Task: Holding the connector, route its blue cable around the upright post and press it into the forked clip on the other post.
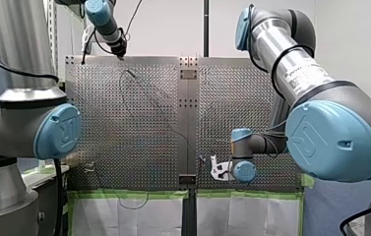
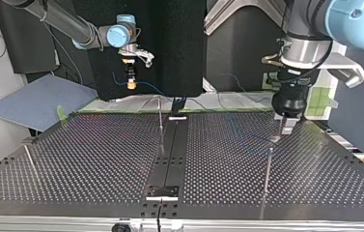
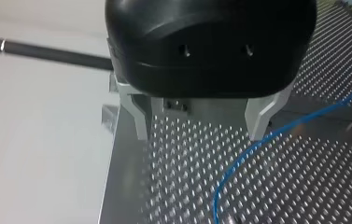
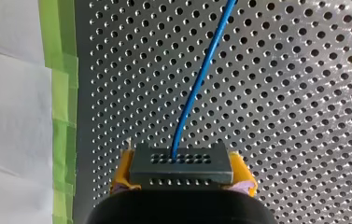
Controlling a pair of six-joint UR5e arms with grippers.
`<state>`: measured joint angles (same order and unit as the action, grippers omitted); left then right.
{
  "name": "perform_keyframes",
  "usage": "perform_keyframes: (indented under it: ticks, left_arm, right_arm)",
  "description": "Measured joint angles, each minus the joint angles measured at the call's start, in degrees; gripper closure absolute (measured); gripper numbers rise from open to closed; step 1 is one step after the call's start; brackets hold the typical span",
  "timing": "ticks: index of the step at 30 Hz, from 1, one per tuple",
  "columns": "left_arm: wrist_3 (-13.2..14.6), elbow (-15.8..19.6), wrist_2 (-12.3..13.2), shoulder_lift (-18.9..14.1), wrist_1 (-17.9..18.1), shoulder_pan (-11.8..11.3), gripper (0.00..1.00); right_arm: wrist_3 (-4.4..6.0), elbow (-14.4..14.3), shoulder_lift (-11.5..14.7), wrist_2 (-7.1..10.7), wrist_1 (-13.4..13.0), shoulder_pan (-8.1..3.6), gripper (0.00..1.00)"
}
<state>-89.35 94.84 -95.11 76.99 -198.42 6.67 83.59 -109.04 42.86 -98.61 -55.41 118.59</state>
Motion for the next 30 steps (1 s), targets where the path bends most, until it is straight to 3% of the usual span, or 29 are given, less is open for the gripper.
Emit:
perform_keyframes:
  ticks: [9,15,23,30]
  left_arm:
    - [3.5,-0.4,-3.0,3.5,5.4,5.1,0.0]
    - [5.8,-3.1,-6.2,6.6,8.9,8.6,0.0]
    - [6.7,-4.4,-10.9,11.3,13.7,13.4,0.0]
    - [6.7,-3.3,-14.8,14.1,15.9,16.8,0.0]
  right_arm:
    - [0.07,0.0,0.0,0.48,0.1,0.02,1.0]
    - [0.1,0.0,0.0,0.51,0.2,0.03,1.0]
    - [0.18,0.0,0.0,0.8,0.0,0.03,1.0]
    - [0.17,0.0,0.0,0.86,0.1,0.02,1.0]
